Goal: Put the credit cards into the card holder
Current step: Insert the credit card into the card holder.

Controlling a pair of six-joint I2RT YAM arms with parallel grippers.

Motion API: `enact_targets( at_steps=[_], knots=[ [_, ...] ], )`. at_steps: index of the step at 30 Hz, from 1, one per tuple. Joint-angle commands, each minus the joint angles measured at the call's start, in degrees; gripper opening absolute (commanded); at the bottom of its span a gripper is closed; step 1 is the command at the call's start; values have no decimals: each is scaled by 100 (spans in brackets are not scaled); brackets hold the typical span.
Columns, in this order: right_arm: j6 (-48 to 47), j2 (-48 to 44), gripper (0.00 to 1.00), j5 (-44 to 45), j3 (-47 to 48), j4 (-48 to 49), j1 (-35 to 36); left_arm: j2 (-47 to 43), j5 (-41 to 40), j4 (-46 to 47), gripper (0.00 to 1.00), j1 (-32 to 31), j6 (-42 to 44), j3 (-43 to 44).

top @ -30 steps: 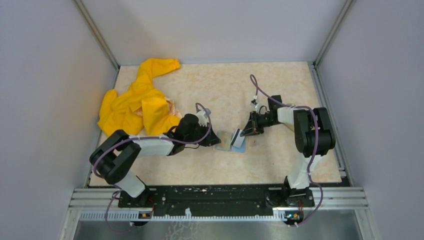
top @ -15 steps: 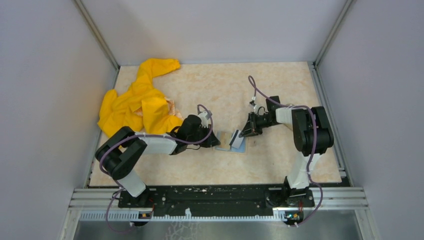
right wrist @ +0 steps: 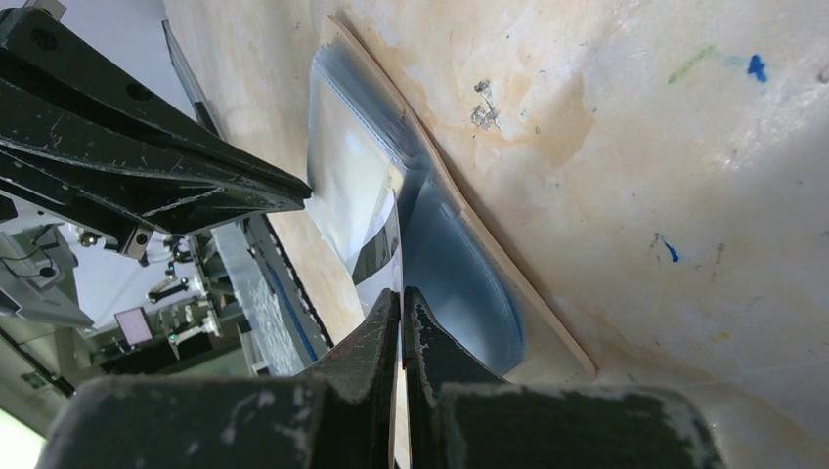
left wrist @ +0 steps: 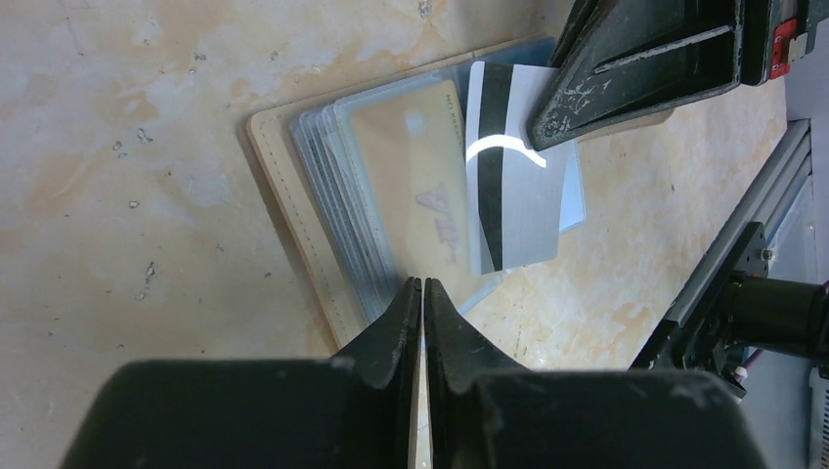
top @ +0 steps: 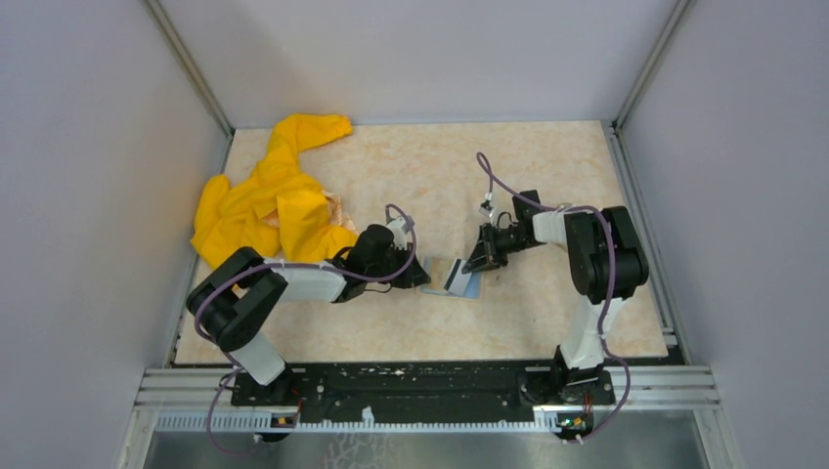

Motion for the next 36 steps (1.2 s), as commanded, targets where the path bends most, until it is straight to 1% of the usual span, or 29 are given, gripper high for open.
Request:
enact_targets(
  at_steps=[1, 9, 24, 28, 33, 36],
  knots=[
    [-112, 57, 0, 101, -89, 157, 69, 47, -159, -276, 9, 7, 37, -6],
    [-107, 217, 0, 76, -30, 84, 234, 46, -127, -250, 9, 7, 82, 13],
    [120, 661, 0, -103, 256, -105, 231, 30, -28, -214, 10, 7, 168, 59],
    [264, 645, 0, 41, 288, -153, 232, 24, -35, -221, 10, 7, 185, 79],
    [750, 285, 0, 638, 78, 6, 227, 12, -66, -265, 10, 7, 205, 106],
    [891, 67, 0, 776, -37, 96, 214, 27, -68, -272, 10, 7, 210, 114]
  ],
)
